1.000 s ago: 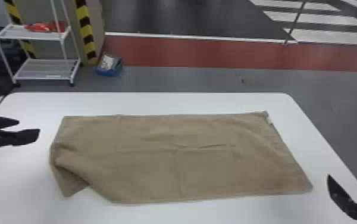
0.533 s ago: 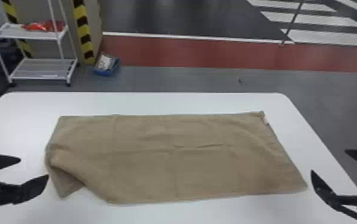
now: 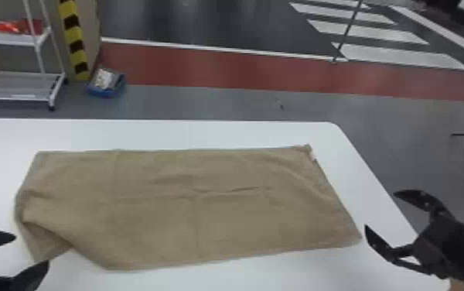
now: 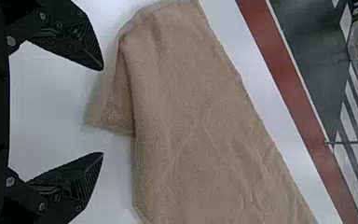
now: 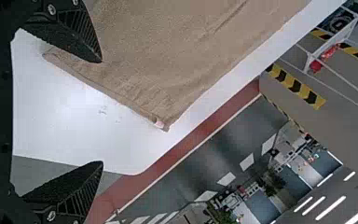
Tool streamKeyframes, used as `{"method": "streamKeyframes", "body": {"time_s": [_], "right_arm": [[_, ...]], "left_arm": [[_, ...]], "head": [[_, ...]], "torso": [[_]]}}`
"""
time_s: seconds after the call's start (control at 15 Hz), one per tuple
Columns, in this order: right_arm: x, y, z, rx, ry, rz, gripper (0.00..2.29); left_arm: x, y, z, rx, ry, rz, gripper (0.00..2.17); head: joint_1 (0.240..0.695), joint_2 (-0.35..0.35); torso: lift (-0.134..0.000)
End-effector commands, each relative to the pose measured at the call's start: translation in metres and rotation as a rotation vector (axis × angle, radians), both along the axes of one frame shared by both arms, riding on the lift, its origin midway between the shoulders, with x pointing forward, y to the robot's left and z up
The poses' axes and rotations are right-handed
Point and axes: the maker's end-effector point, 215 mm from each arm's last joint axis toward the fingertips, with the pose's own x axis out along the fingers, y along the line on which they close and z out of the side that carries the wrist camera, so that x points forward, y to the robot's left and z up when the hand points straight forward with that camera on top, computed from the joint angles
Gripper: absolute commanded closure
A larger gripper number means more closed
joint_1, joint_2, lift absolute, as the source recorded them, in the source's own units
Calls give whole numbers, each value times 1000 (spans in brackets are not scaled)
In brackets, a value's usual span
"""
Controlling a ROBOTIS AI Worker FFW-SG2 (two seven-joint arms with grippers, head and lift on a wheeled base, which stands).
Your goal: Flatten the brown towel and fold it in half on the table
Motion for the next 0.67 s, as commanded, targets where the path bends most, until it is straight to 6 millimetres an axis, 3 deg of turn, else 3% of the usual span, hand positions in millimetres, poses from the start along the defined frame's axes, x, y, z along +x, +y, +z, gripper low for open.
{"method": "streamKeyframes", "body": {"time_s": [0.0, 0.27, 0.6], "right_arm": [[-1, -5, -10, 4, 20, -9, 110], [-2, -12, -11, -3, 24, -21, 110], [-4, -21, -11, -18, 41, -29, 110]], "left_arm": [[6, -16, 0, 18, -14, -40, 407], [14, -23, -23, 91, 16, -96, 414], [15, -21, -34, 91, 54, -114, 417]], "head": [[695, -244], [695, -284], [695, -304]], "torso": [[-128], [-128], [-128]]}}
